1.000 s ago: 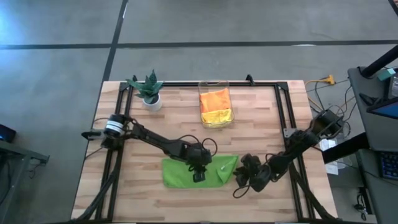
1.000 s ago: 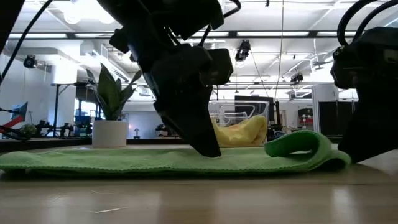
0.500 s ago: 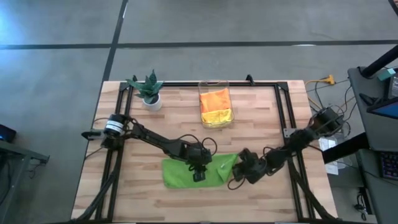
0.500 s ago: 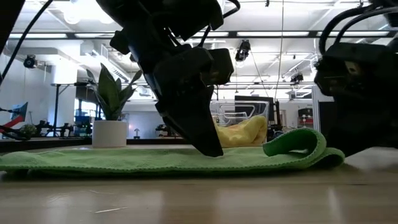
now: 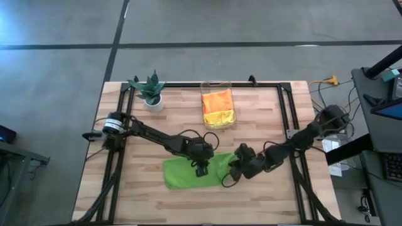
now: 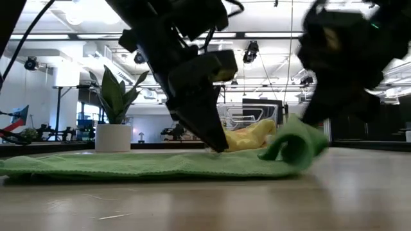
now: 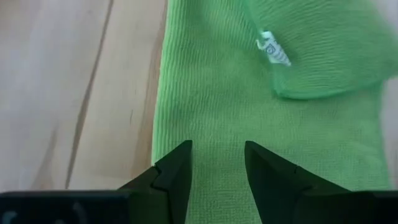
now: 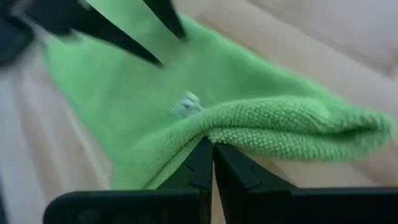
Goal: Fold microfiber towels
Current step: Fold the green towel
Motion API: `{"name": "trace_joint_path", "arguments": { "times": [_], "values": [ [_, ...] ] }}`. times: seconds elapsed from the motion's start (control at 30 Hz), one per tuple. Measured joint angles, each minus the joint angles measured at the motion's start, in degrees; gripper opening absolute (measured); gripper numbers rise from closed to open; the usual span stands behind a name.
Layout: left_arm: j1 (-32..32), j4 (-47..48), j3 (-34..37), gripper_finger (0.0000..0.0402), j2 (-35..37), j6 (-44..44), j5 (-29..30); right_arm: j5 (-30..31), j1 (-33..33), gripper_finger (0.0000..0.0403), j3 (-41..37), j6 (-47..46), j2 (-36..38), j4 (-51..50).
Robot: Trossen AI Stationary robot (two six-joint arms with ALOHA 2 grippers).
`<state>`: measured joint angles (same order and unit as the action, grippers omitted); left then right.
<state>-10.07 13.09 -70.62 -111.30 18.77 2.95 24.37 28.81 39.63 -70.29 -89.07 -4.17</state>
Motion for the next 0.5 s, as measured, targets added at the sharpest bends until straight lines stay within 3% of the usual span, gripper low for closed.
{"name": "trace_joint_path", "arguments": {
  "times": [0.1,0.2,0.33,0.5],
  "values": [
    [0.46,0.55,0.21,0.0131,-0.42,0.34,-0.27,-1.07,-2.23,0.0009,3.29,4.57,0.11,-0.03],
    [0.75,5.42,0.29,0.0131,1.61,0.57,4.9,-4.01,-4.81,0.0009,6.07,8.75,-0.14,-0.3],
    [1.45,15.0,0.41,0.0131,7.58,-1.39,12.8,-7.1,-8.57,0.0009,8.97,13.66,-0.14,-0.06],
    [1.97,19.97,6.21,0.0131,17.76,0.59,16.17,-12.81,-13.18,0.0009,12.12,19.79,-1.68,0.31]
  ]
}}
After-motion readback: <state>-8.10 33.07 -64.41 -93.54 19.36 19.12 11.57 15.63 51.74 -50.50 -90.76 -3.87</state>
